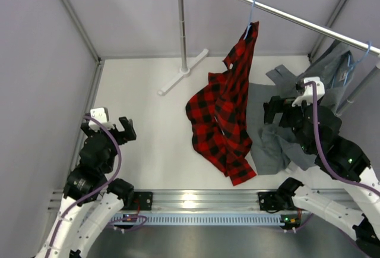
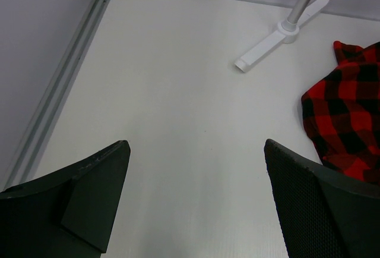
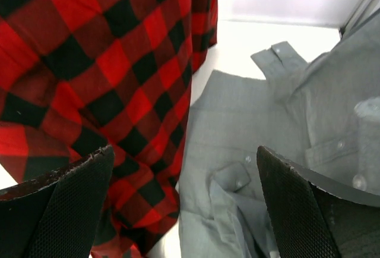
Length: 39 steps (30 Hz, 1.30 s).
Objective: Place the shirt on the hanger
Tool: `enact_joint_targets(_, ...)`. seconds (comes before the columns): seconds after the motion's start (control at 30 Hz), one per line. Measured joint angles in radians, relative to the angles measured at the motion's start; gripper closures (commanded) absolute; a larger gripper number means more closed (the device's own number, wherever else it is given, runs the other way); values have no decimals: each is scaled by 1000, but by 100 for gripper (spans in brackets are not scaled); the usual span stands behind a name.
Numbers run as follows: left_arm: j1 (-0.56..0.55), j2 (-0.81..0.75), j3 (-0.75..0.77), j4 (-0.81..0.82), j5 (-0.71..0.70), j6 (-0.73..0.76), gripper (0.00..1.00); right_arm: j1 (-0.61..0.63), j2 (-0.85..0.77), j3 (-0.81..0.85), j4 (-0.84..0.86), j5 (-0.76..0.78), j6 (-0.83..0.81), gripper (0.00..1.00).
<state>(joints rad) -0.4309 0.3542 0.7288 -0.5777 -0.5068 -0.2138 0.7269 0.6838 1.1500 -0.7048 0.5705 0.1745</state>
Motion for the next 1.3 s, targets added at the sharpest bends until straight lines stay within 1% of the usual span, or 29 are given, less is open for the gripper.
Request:
enact_joint_targets(0.17,42,4,0,1,24,0,2,0,-35,-84,14,11,-17,1)
enact_joint_targets(0.23,95,24,0,2,51,0,2,0,-35,-114,30,16,-33,1)
enact_joint_targets(0.37,237,66,0,2,128,-1,2,0,-14,-186,84,45,-61,0)
enact_joint_targets(0.47,290,71,0,2,161,-2,2,0,-10,-225,113,57,-71,0)
enact_joint_targets(0.9,281,49,-24,3,240,-5,2,0,-105,-304,160,58,-65,1)
enact_joint_targets(1.3,268,47,-28,3,284,-5,2,0,-114,-326,167,80,-50,1)
